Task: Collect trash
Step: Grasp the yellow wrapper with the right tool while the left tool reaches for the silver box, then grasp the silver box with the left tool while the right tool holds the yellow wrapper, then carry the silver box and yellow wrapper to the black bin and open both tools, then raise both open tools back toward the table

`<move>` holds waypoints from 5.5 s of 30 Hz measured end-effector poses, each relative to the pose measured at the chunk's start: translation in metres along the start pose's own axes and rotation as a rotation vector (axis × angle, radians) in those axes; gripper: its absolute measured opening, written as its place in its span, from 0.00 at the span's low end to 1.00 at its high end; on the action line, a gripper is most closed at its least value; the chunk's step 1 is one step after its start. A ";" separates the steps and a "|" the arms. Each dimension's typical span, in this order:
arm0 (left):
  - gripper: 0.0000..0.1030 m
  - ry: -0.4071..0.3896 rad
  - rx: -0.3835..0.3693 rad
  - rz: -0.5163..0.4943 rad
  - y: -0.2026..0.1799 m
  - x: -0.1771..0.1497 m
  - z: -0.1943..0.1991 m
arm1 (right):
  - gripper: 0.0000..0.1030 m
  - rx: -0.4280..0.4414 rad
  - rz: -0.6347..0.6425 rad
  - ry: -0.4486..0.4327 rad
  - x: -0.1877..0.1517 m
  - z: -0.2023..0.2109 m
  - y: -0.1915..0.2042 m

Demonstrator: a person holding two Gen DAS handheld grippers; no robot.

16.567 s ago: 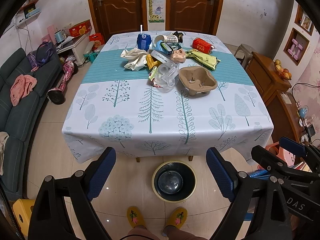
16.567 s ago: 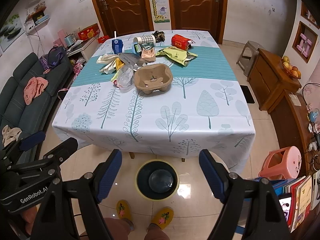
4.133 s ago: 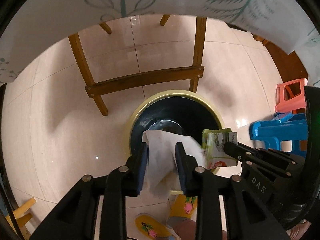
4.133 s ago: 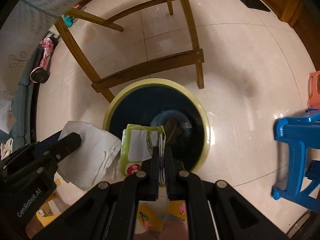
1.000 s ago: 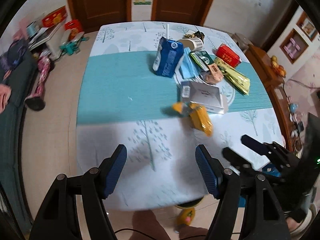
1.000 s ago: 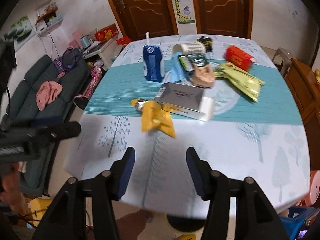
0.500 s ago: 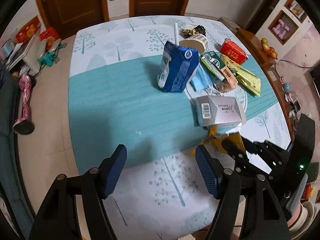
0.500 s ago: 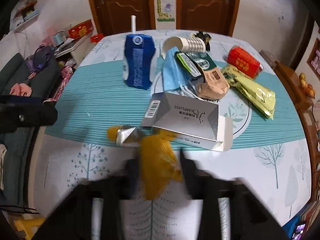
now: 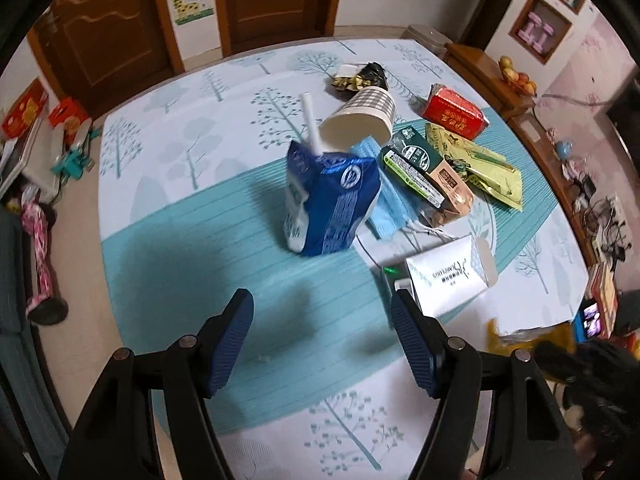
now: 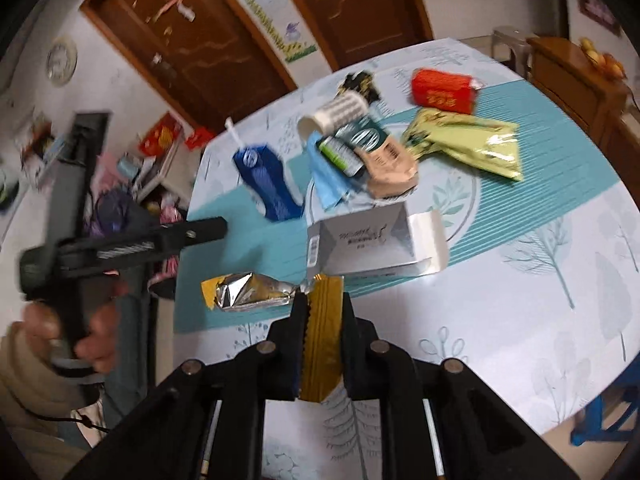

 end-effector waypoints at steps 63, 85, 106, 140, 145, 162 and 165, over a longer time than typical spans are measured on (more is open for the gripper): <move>0.67 0.108 -0.012 -0.540 -0.183 -0.041 -0.017 | 0.13 -0.062 -0.270 -0.081 -0.037 0.069 -0.119; 0.67 0.094 -0.075 -0.320 -0.319 -0.124 0.030 | 0.13 -0.001 -0.146 -0.030 -0.085 0.162 -0.206; 0.67 0.263 -0.027 -0.128 -0.389 -0.250 -0.058 | 0.13 0.051 -0.213 0.210 -0.203 0.127 -0.294; 0.74 0.309 0.044 0.006 -0.299 -0.363 -0.361 | 0.26 -0.146 -0.398 0.338 -0.356 -0.179 -0.392; 0.91 0.294 0.062 0.081 -0.282 -0.359 -0.348 | 0.45 -0.137 -0.388 0.312 -0.347 -0.173 -0.390; 0.91 0.210 0.042 0.156 -0.306 -0.347 -0.239 | 0.51 -0.163 -0.320 0.222 -0.312 -0.081 -0.357; 0.91 0.215 0.037 0.141 -0.313 -0.347 -0.202 | 0.51 -0.164 -0.315 0.215 -0.305 -0.052 -0.346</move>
Point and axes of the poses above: each gripper's, at about its wrist camera, not at the fingertips, and z roughly against the way its jaws point, y to its left, x to its top, the point moved 6 cm from there along -z, roughly the way its jaws point, and after that the axes turned 4 degrees about -z, right-handed, at the moved point
